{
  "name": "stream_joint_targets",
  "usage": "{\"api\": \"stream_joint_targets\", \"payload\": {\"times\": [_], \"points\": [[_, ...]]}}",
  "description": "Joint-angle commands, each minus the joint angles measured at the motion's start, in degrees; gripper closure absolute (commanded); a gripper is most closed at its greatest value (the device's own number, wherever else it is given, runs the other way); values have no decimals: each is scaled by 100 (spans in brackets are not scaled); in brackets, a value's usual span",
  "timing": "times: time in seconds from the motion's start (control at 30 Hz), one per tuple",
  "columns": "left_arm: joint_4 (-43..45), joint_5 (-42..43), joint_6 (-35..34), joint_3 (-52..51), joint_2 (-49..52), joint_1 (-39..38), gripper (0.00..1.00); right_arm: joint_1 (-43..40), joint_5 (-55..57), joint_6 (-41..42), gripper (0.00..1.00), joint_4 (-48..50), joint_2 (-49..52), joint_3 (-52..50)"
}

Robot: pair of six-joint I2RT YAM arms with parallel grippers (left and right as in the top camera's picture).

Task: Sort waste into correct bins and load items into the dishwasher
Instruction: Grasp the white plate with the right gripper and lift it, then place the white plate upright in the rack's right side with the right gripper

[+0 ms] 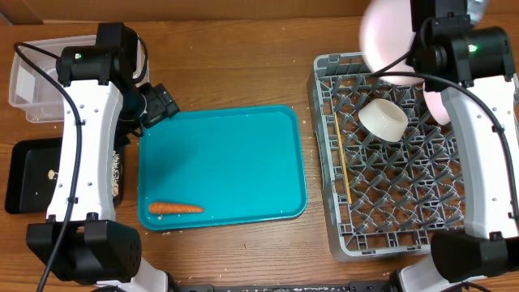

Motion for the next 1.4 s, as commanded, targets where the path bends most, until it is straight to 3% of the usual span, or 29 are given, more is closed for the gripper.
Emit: {"api": "stream_joint_targets", "payload": {"times": [0.0,0.37,0.7,0.9,1.17,1.37], "points": [[20,-96,-31,66,-26,-7,2,-166,1733,953,96,-9,195,-109],[4,-160,-31,66,-26,-7,2,-1311,1845,955,96,-50,195,-153],[0,-157,-28,66,-26,-7,0,-2378,1923,673,96,699,350,-216],[4,-157,-28,66,-26,-7,0,-2684,1926,85,96,1473,411,-1084],[2,-157,-26,66,-26,-7,0,-2693,1821,-24,96,2369,411,-2601],[2,-157,17,66,-26,-7,0,-2597,1115,-22,96,2461,411,-3049]]}}
